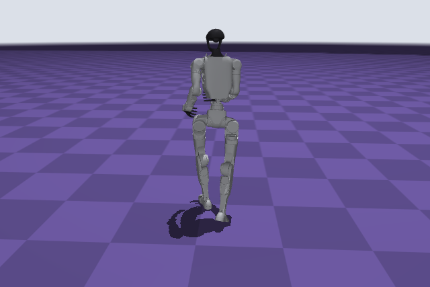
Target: Walk run
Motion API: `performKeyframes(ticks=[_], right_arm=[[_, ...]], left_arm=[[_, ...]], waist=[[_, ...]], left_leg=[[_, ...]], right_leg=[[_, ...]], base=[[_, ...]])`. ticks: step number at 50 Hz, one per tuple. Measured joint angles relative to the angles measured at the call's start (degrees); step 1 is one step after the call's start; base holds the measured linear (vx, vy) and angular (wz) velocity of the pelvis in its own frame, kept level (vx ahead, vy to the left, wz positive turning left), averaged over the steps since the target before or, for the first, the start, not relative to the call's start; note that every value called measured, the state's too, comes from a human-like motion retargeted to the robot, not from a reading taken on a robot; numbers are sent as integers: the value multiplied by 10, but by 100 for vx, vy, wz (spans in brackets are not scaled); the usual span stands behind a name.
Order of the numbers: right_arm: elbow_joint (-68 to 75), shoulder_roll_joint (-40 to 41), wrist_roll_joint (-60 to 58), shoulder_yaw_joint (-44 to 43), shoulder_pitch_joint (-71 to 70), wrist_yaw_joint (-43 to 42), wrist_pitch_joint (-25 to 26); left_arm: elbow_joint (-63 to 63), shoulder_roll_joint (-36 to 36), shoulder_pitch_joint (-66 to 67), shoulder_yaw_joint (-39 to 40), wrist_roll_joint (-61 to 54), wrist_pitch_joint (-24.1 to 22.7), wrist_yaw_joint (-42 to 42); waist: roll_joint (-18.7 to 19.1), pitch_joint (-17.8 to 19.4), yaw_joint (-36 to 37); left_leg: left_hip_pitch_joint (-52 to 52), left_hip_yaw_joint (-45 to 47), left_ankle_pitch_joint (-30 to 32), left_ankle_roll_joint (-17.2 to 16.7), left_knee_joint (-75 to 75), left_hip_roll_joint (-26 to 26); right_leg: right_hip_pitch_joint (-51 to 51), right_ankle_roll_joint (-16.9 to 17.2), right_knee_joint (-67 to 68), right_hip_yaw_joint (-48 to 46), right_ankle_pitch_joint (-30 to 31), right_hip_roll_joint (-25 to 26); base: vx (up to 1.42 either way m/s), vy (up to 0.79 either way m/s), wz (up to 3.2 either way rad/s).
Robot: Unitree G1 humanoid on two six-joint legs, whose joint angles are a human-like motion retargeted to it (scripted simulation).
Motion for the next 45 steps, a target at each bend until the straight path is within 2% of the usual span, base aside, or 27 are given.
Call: performKeyframes(ticks=[3, 5, 6, 7, 8, 10, 12, 15, 18, 20, 23, 24, 25, 27, 29, 30, 33, 35, 37, 38, 40, 42, 43, 45], right_arm=[[12, 5, 34, -1, 19, 21, -6], [31, 3, 36, -16, 36, 28, -11], [48, 1, 30, -31, 49, 23, -22], [70, 1, 23, -49, 64, 16, -31], [100, 6, 18, -74, 85, 5, -40], [138, 29, 38, -92, 122, 5, -46], [141, 22, 100, -72, 152, 56, -49], [112, -13, 120, -80, 190, 68, -87], [85, -35, 96, -105, 229, 45, -114], [76, -36, 90, -118, 249, 36, -117], [83, -32, 94, -110, 238, 23, -113], [92, -37, 86, -107, 226, 25, -112], [104, -43, 75, -104, 211, 29, -110], [157, -61, 37, -94, 183, 37, -85], [203, -45, 35, -127, 156, 69, -35], [206, -36, 55, -124, 140, 96, -9], [156, -34, 84, -77, 109, 106, -18], [128, -28, 56, -61, 98, 86, -24], [105, -13, 37, -46, 95, 71, -17], [94, -6, 41, -36, 95, 68, -16], [74, -1, 61, -14, 94, 69, -20], [55, -9, 73, 2, 90, 74, -25], [45, -15, 74, 7, 89, 77, -25], [34, -29, 63, -4, 92, 78, -22]], left_arm=[[-11, 12, -25, 2, -8, -5, 10], [-16, 22, -63, -13, 3, -5, 16], [-11, 21, -79, -24, 10, -3, 17], [-5, 17, -92, -37, 16, -1, 18], [4, 9, -96, -55, 23, 4, 22], [9, -26, -106, -71, 21, 12, 29], [-12, -61, -112, -68, -3, 22, 33], [-74, -41, -141, -76, -20, 26, 9], [-135, -20, -151, -103, -28, 32, -8], [-163, -19, -145, -121, -40, 44, -22], [-178, -19, -135, -132, -49, 61, -52], [-176, -14, -137, -132, -49, 68, -65], [-171, -7, -140, -132, -47, 74, -78], [-130, 2, -144, -112, -30, 82, -114], [-69, 2, -146, -126, -13, 83, -141], [-43, -3, -145, -128, -6, 81, -143], [-2, 8, -116, -90, -16, 76, -135], [6, 20, -86, -62, -16, 68, -128], [22, 20, -61, -36, -5, 66, -120], [34, 18, -54, -25, 2, 65, -114], [52, 16, -47, -12, 13, 60, -96], [55, 23, -51, -9, 28, 53, -79], [54, 28, -57, -8, 36, 51, -73], [54, 37, -72, -16, 49, 49, -69]], waist=[[0, 23, 17], [22, 31, 24], [27, 23, 17], [32, 13, 15], [41, 0, 22], [64, -19, -2], [74, -35, -78], [72, -37, -158], [56, -33, -213], [31, -28, -244], [-3, -25, -235], [-15, -26, -230], [-26, -28, -226], [-47, -41, -207], [-42, -29, -151], [-53, -28, -115], [-37, -25, -109], [-16, -23, -98], [12, -17, -74], [25, -12, -60], [31, 5, -48], [24, 17, -42], [26, 22, -30], [21, 16, -25]], left_leg=[[-3, -46, 1, -29, -82, 4], [-11, -52, 58, 9, -49, 28], [-27, -27, 14, 66, 31, 38], [-44, -24, -28, 97, 106, 51], [-61, -65, -64, 75, 170, 68], [-26, -68, -132, 59, 223, 106], [7, -49, -150, 61, 209, 96], [71, -42, -115, 48, 140, 56], [162, -36, -12, 34, 56, 11], [226, -36, 70, 27, 18, -23], [281, 21, 151, 35, 53, -32], [277, 30, 160, 43, 104, -34], [266, 35, 161, 53, 168, -32], [215, 28, 91, 89, 304, -62], [137, -3, 30, 83, 420, -45], [95, 14, 6, 74, 444, -39], [32, 17, -18, 75, 378, -5], [12, 27, -14, 66, 270, 28], [14, 4, 7, 30, 133, 42], [17, -44, 25, 1, 74, 39], [32, -140, 51, -31, -12, 28], [44, -133, 76, -34, -45, 35], [50, -105, 112, -31, -47, 42], [56, -42, 68, 30, -14, 39]], right_leg=[[46, 4, 25, -2, 121, 11], [50, 6, 106, -30, 171, 28], [31, 35, 174, -40, 165, 23], [10, 54, 246, -41, 151, 19], [-17, 53, 325, -25, 120, 19], [-105, 42, 458, 12, 69, 34], [-199, 32, 513, 14, 22, 12], [-291, -21, 440, -22, -48, -43], [-318, -50, 240, -90, -75, -94], [-324, -17, 101, -20, -63, -86], [-303, -41, 53, -30, -77, -125], [-296, -75, 67, -36, -74, -141], [-288, -122, 88, -45, -72, -157], [-316, -103, 192, 43, -126, -163], [-301, -78, 252, 13, -168, -200], [-303, -69, 258, 31, -184, -200], [-251, -65, 220, 5, -190, -159], [-198, -61, 155, -8, -174, -109], [-130, -60, 77, -28, -152, -48], [-95, -58, 43, -40, -142, -24], [-34, -50, -11, -34, -127, 2], [2, -42, -27, -15, -140, 4], [13, -39, -22, 2, -157, 8], [16, -25, 10, 14, -194, 1]], base=[[129, -35, -5], [134, -30, 11], [156, -26, 16], [179, -18, 1], [169, -13, -27], [153, -12, -24], [130, -18, 3], [91, -22, 39], [81, -17, 112], [87, -22, 117], [158, -57, -2], [113, -21, -17], [124, -30, -17], [125, -30, 10], [120, -16, 11], [89, -16, -73], [75, -18, -43], [64, -13, -48], [61, -8, -107], [79, -8, -127], [77, -7, -106], [50, -2, -103], [49, 1, -117], [78, 6, -79]])
